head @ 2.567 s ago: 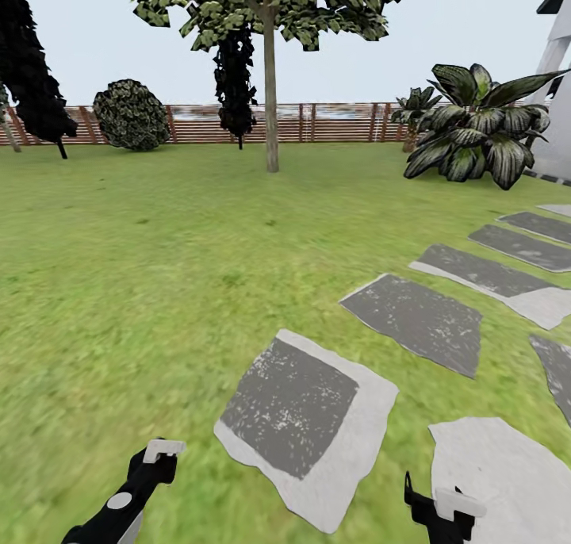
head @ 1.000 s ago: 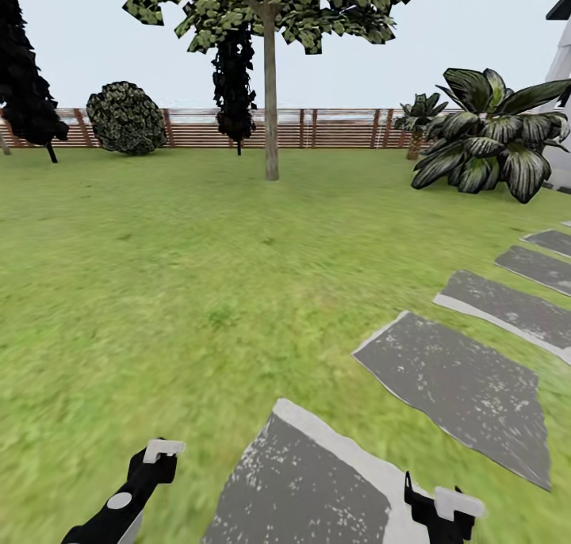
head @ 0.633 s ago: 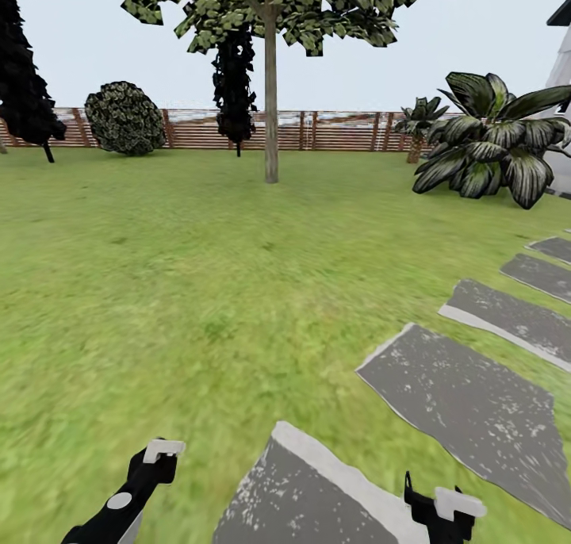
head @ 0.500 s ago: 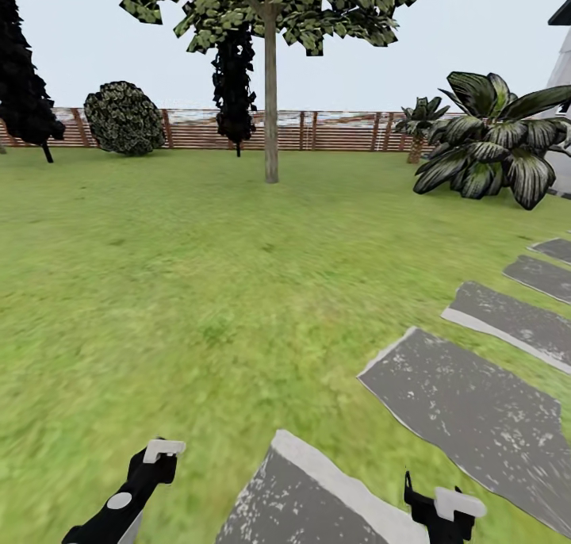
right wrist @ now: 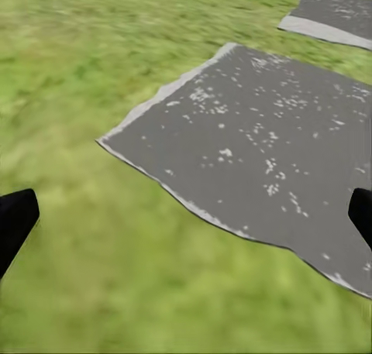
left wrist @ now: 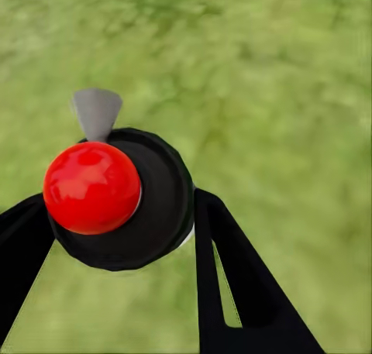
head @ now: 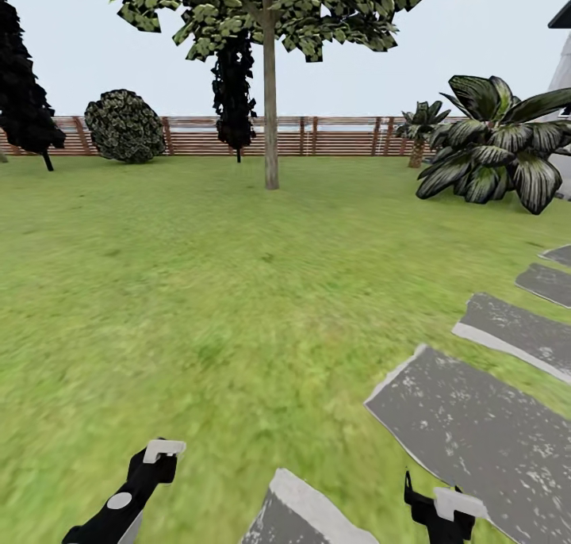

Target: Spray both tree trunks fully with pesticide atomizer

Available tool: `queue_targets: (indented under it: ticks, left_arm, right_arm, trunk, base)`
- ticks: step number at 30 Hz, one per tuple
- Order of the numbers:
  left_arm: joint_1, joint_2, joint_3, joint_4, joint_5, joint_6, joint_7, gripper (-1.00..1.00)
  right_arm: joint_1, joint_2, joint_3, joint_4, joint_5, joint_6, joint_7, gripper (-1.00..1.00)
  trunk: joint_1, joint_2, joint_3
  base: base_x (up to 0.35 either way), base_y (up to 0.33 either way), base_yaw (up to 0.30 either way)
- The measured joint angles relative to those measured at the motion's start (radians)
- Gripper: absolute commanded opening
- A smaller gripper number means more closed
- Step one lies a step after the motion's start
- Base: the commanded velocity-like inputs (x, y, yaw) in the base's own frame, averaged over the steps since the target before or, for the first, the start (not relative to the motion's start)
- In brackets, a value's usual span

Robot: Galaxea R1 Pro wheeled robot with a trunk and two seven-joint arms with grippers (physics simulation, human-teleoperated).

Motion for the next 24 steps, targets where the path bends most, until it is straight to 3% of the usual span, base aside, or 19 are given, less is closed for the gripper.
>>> queue_targets:
  ticks: [24]
  left_arm:
    - [0.0,0.0,0.0,0.0,0.0,0.0,0.0,-1.0]
  right_arm:
    - [0.0,0.0,0.0,0.002,0.002,0.001,0.0,1.0]
  trunk:
    - [0.0,0.0,0.0]
  base:
    - [0.34,0.0,0.0]
